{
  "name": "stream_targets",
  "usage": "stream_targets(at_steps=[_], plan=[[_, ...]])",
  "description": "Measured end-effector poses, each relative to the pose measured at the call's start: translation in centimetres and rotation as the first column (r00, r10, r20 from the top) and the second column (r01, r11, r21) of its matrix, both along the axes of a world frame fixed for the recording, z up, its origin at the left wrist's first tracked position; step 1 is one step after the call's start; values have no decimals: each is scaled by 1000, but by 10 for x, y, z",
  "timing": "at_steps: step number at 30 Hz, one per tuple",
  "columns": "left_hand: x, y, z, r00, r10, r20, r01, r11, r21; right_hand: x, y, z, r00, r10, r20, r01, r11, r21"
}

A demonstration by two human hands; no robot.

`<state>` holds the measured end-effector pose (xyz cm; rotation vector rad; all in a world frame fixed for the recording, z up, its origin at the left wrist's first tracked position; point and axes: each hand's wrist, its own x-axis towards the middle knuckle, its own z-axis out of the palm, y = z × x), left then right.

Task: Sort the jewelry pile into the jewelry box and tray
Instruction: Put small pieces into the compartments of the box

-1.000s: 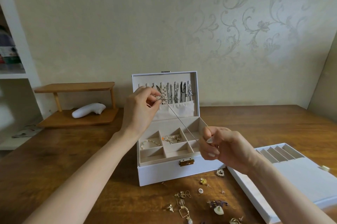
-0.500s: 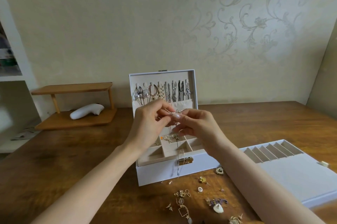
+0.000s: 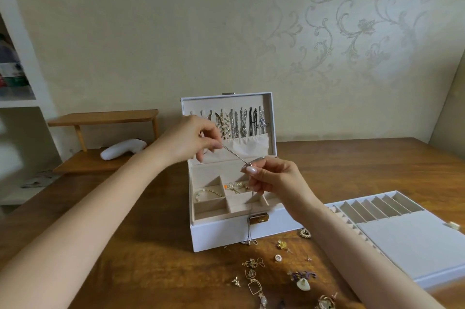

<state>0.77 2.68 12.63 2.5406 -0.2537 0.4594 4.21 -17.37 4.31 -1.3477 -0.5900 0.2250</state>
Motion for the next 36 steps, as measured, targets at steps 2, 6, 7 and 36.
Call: stream_targets(at_steps=[2,6,7,36], plan=[[1,4,5,994,-50,-93,33,983,-181,-2,1,0,1000,27,6,-27,1000,14],[-2,2,9,974,-132,-182,71,948,-309,-4,3,-4,1000,-10,25,10,1000,-19],[-3,-1,9,964,-165,-210,85,935,-345,-3,4,-5,999,-33,28,34,999,-38],[55,31,31,980,-66,-187,-78,740,-668,68,75,27,961,147,-234,-216,927,-305]])
